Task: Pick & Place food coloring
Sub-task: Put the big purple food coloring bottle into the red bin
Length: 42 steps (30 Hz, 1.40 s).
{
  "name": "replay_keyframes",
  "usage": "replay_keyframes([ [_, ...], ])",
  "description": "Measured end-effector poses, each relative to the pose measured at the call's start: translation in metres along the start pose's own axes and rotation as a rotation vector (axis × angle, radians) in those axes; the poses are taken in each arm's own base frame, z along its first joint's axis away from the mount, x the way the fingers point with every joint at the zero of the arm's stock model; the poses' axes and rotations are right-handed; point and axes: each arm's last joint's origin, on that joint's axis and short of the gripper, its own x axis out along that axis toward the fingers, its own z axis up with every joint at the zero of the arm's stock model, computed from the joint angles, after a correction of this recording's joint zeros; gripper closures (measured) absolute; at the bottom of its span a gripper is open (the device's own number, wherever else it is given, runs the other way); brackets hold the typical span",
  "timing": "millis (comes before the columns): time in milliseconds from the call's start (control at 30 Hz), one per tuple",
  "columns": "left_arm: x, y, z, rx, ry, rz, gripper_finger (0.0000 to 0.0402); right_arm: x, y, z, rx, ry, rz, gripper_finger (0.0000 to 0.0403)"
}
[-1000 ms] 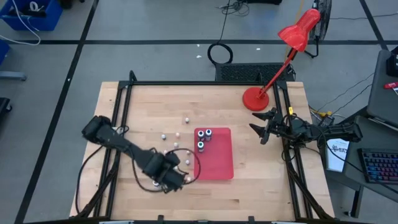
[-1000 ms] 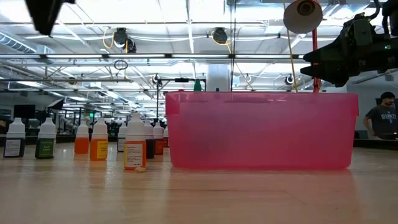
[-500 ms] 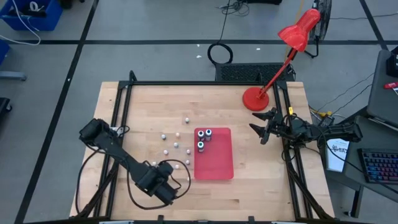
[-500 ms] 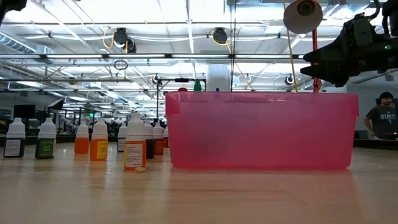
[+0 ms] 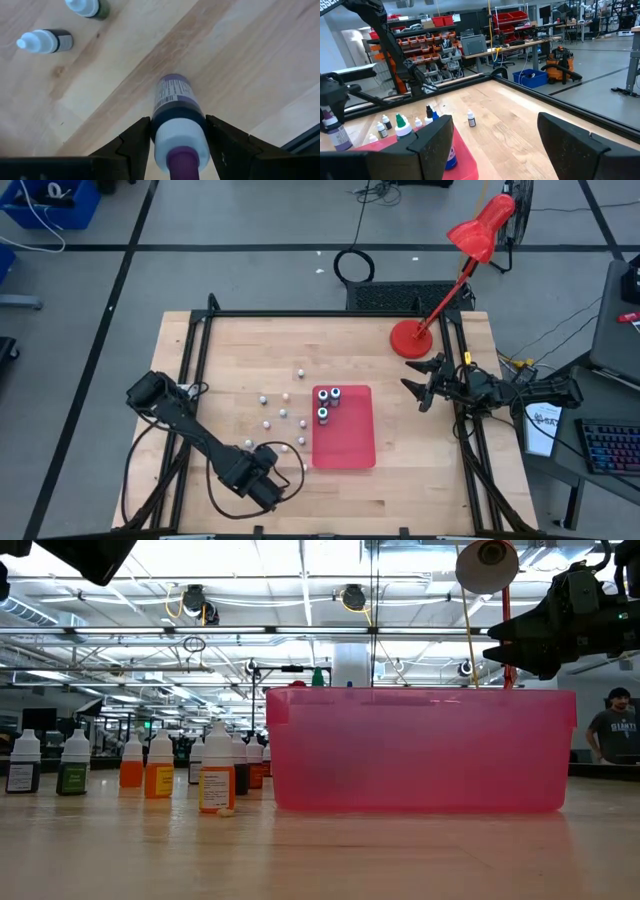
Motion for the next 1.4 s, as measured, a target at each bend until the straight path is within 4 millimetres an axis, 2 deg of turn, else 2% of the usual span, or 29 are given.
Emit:
replay_keyframes([
  [200, 0.001, 0.000, 0.000, 0.043, 0.001, 0.002, 0.0218, 0.000, 0.000, 0.000, 0.000, 0.000, 0.000, 0.0124],
  [333, 0.001, 0.000, -0.001, 0.076, 0.002, 0.002, 0.0250, 0.000, 0.000, 0.000, 0.000, 0.000, 0.000, 0.0124],
  [467, -0.003, -0.001, 0.006, 0.116, -0.007, -0.010, 0.0250, 0.000, 0.000, 0.000, 0.000, 0.000, 0.000, 0.0124],
  [567, -0.019, -0.006, 0.017, 0.196, -0.071, -0.050, 0.0250, 0.000, 0.000, 0.000, 0.000, 0.000, 0.000, 0.0124],
  [667, -0.046, -0.010, 0.034, 0.329, -0.157, -0.081, 0.0250, 0.000, 0.000, 0.000, 0.000, 0.000, 0.000, 0.0124],
  [900, -0.129, -0.002, 0.104, 0.636, -0.414, -0.154, 0.0250, 0.000, 0.000, 0.000, 0.000, 0.000, 0.000, 0.0124],
  [1033, -0.160, 0.017, 0.155, 0.756, -0.567, -0.182, 0.0250, 0.000, 0.000, 0.000, 0.000, 0.000, 0.000, 0.0124],
  [1133, -0.168, 0.036, 0.191, 0.788, -0.640, -0.184, 0.0250, 0.000, 0.000, 0.000, 0.000, 0.000, 0.000, 0.0124],
  [1233, -0.167, 0.050, 0.224, 0.823, -0.688, -0.221, 0.0250, 0.000, 0.000, 0.000, 0.000, 0.000, 0.000, 0.0124],
  [1400, -0.144, 0.053, 0.264, 0.889, -0.693, -0.291, 0.0250, 0.000, 0.000, 0.000, 0.000, 0.000, 0.000, 0.0124],
])
